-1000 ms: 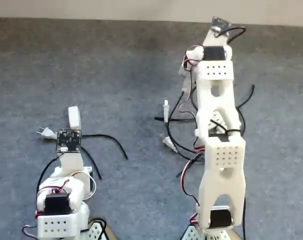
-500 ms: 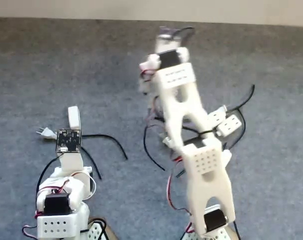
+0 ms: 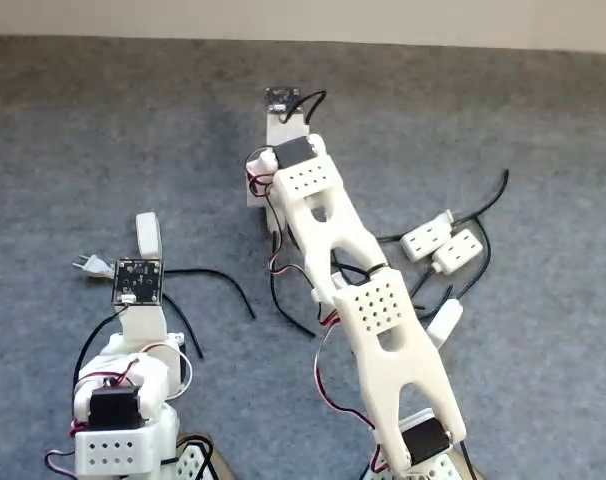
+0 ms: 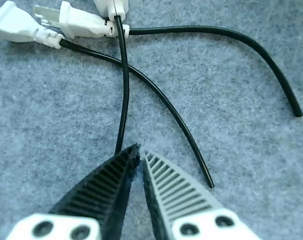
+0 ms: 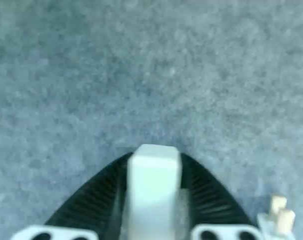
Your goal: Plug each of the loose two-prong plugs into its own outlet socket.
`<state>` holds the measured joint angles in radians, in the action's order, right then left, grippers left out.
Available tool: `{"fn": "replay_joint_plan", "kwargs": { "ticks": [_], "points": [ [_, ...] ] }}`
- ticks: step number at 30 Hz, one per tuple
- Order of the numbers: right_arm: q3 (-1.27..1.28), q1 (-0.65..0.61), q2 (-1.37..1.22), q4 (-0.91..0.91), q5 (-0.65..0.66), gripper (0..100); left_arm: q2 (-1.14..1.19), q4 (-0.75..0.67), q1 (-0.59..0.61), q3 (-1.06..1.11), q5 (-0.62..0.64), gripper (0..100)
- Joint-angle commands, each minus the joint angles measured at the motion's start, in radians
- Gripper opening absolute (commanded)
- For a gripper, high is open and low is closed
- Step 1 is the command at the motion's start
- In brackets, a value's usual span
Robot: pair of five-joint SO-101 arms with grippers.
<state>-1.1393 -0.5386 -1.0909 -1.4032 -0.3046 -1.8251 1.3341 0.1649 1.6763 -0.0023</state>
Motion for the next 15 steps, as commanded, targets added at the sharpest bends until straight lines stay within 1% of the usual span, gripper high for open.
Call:
{"fn": "replay_joint_plan", "kwargs": {
  "ticks": [1, 5, 15],
  "points": [
    [-0.143, 0.001, 0.027, -0.074, 0.015, 28.4, 0.001, 0.005, -0.010, 0.018, -0.006, 1],
    [-0.266, -0.051, 0.021, -0.119, 0.015, 30.0, 0.001, 0.005, -0.010, 0.018, -0.006, 1],
    [-0.257, -0.183, -0.085, -0.108, 0.015, 30.0, 0.001, 0.005, -0.010, 0.018, -0.006, 1]
  ]
}}
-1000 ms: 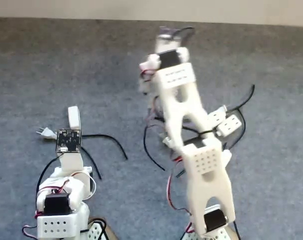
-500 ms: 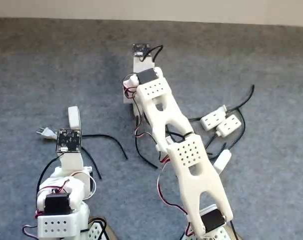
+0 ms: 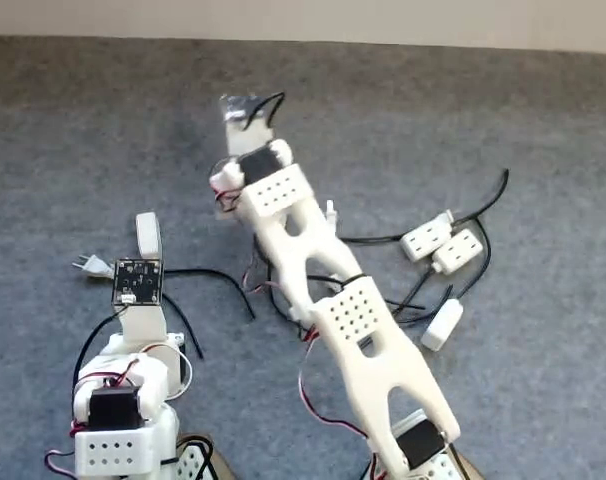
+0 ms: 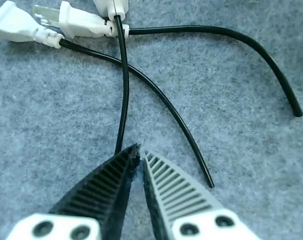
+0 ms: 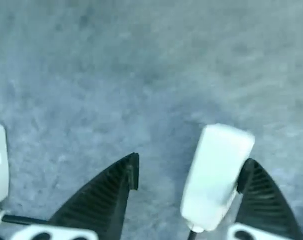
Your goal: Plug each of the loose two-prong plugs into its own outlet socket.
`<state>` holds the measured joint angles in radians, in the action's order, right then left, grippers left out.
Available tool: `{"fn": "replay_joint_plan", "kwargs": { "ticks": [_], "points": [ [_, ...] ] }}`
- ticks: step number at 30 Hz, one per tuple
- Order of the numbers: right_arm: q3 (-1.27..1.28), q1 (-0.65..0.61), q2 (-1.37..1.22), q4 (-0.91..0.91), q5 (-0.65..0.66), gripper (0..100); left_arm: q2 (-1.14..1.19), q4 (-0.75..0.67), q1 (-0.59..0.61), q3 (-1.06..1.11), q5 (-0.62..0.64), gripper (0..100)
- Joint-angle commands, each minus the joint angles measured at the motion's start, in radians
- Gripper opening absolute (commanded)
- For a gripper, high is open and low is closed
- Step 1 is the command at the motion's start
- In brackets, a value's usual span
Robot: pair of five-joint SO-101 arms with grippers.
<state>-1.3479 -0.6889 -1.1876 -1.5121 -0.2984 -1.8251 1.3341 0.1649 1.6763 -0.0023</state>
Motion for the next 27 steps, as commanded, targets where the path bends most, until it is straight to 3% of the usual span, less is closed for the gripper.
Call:
{"fn": "replay_joint_plan", "kwargs": {
  "ticks": [1, 5, 11, 13, 16, 27],
  "points": [
    [-0.048, -0.038, 0.007, 0.001, 0.009, 30.0, 0.001, 0.005, -0.010, 0.018, -0.006, 1],
    [-0.088, -0.045, 0.010, -0.007, 0.009, 30.0, 0.001, 0.005, -0.010, 0.018, -0.006, 1],
    [-0.357, -0.054, 0.077, -0.076, 0.015, 30.0, 0.001, 0.005, -0.010, 0.018, -0.006, 1],
    [-0.420, -0.047, 0.127, -0.105, 0.072, 30.0, 0.001, 0.005, -0.010, 0.018, -0.006, 1],
    [-0.389, -0.001, 0.173, -0.128, 0.146, 30.0, 0.001, 0.005, -0.010, 0.018, -0.006, 1],
    [-0.433, 0.252, 0.262, -0.246, 0.144, 30.0, 0.001, 0.005, -0.010, 0.018, -0.006, 1]
  ]
}}
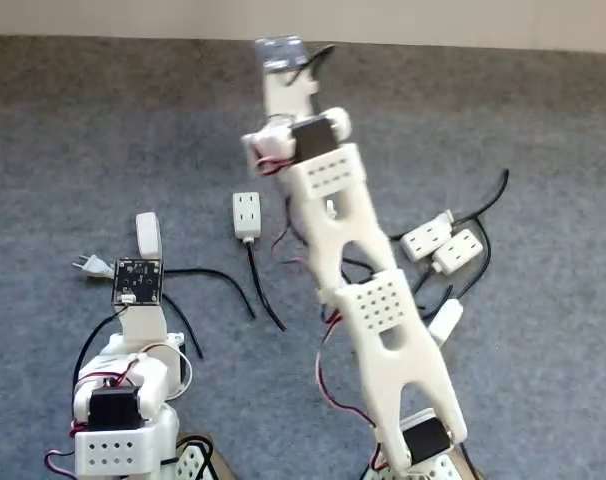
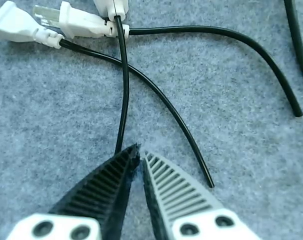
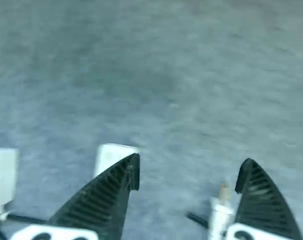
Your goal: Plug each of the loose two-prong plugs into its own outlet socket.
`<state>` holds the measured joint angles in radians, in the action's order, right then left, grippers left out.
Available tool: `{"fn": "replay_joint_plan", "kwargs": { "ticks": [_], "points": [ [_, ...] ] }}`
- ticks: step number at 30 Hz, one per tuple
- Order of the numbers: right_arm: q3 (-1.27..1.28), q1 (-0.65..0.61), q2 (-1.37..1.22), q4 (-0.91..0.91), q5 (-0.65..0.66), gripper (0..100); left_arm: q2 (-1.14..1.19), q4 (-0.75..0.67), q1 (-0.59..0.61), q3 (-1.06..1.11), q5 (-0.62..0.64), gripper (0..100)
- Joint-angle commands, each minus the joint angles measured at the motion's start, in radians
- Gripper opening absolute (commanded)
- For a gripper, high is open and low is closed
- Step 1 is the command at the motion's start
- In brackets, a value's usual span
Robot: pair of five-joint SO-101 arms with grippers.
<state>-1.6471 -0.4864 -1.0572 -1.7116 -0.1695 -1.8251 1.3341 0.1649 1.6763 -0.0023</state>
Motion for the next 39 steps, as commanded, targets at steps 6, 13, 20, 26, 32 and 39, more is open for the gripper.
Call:
{"fn": "replay_joint_plan", "kwargs": {
  "ticks": [6, 13, 20, 26, 32, 39],
  "points": [
    [-0.120, 0.051, 0.315, -0.050, 0.015, 30.0, 0.001, 0.005, -0.010, 0.018, -0.006, 1],
    [-0.117, -0.153, 0.588, -0.050, 0.071, 30.0, 0.001, 0.005, -0.010, 0.018, -0.006, 1],
    [-0.116, -0.263, 0.863, -0.050, 0.227, 30.0, 0.001, 0.005, -0.010, 0.018, -0.006, 1],
    [-0.116, -0.243, 1.073, -0.050, 0.233, 30.0, 0.001, 0.005, -0.015, 0.018, -0.006, 1],
    [-0.114, -0.008, 1.204, -0.053, 0.233, 30.0, 0.001, 0.005, -0.031, 0.018, -0.009, 1],
    [-0.111, 0.243, 1.213, -0.054, 0.229, 30.0, 0.001, -0.110, -0.349, -0.012, -0.011, 1]
  ]
}}
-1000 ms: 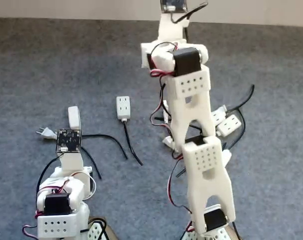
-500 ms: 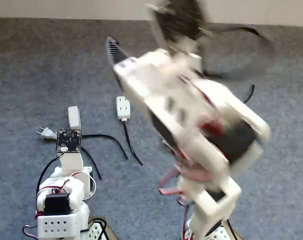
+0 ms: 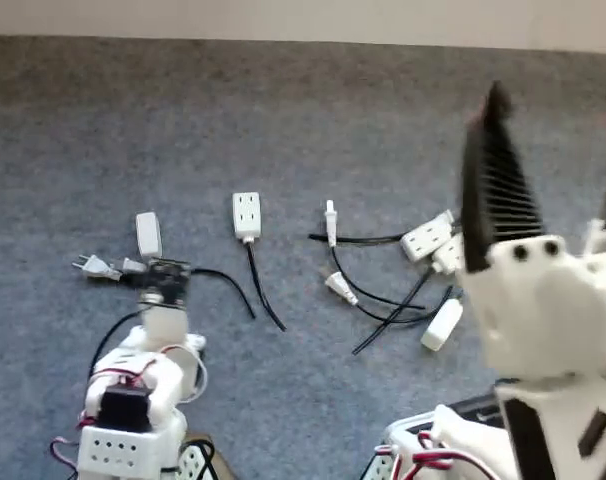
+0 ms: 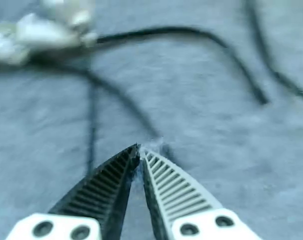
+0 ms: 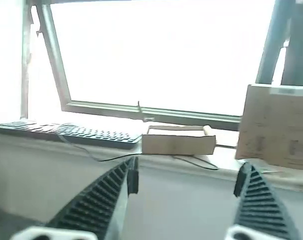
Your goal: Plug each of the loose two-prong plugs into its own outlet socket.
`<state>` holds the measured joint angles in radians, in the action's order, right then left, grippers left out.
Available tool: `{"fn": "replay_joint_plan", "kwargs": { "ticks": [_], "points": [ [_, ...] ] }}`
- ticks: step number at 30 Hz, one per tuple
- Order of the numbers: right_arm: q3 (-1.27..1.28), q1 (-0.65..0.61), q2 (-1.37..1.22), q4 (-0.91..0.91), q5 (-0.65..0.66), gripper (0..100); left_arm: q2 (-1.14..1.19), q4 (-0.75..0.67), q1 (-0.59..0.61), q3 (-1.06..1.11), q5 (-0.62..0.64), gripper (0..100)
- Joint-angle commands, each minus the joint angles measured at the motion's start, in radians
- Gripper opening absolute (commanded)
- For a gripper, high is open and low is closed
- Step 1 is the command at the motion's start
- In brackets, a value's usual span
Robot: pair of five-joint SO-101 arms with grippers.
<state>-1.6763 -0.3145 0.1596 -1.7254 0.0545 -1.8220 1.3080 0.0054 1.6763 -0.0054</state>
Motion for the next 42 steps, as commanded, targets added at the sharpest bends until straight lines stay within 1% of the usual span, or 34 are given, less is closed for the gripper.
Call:
{"fn": "replay_joint_plan", "kwargs": {
  "ticks": [1, 3, 6, 7, 10, 12, 15, 19, 21, 25, 29, 33, 38, 40, 42],
  "points": [
    [-0.081, 0.085, -0.005, -0.041, 0.005, 30.0, -0.002, -0.100, -0.203, -0.048, -0.009, 1],
    [-0.054, 0.091, -0.001, -0.041, 0.005, 30.0, -0.002, -0.109, -0.171, -0.148, -0.037, 2],
    [0.028, 0.093, 0.013, -0.041, 0.006, 30.0, -0.002, -0.112, -0.065, -0.312, -0.193, 9],
    [0.054, 0.093, 0.021, -0.041, 0.006, 30.0, -0.002, -0.115, -0.022, -0.361, -0.199, 13],
    [0.188, 0.093, 0.042, -0.041, 0.008, 30.0, 0.019, -0.133, 0.140, -0.484, -0.160, 20],
    [0.272, 0.093, 0.058, -0.039, 0.008, 30.0, 0.091, -0.163, 0.225, -0.553, -0.152, 22],
    [0.377, 0.093, 0.091, -0.038, 0.009, 30.0, 0.312, -0.204, 0.315, -0.656, -0.140, 22],
    [0.449, 0.093, 0.117, -0.036, 0.011, 30.0, 0.684, -0.204, 0.371, -0.822, 0.035, 22],
    [0.460, 0.091, 0.120, -0.036, 0.011, 30.0, 0.849, -0.172, 0.397, -0.900, 0.117, 22],
    [0.464, 0.088, 0.113, -0.035, 0.011, 30.0, 1.098, -0.153, 0.464, -0.987, 0.273, 22],
    [0.467, 0.088, 0.111, -0.035, 0.011, 30.0, 1.237, -0.160, 0.529, -0.995, 0.397, 22],
    [0.486, 0.088, 0.111, -0.035, 0.011, 30.0, 1.349, -0.161, 0.550, -0.997, 0.514, 22],
    [0.582, 0.087, 0.111, -0.002, 0.012, 30.0, 1.469, -0.244, 0.503, -0.992, 0.608, 22],
    [0.619, 0.087, 0.113, 0.012, 0.012, 30.0, 1.517, -0.255, 0.478, -0.995, 0.644, 22],
    [0.647, 0.087, 0.113, 0.025, 0.012, 30.0, 1.557, -0.267, 0.455, -0.997, 0.707, 22]
  ]
}}
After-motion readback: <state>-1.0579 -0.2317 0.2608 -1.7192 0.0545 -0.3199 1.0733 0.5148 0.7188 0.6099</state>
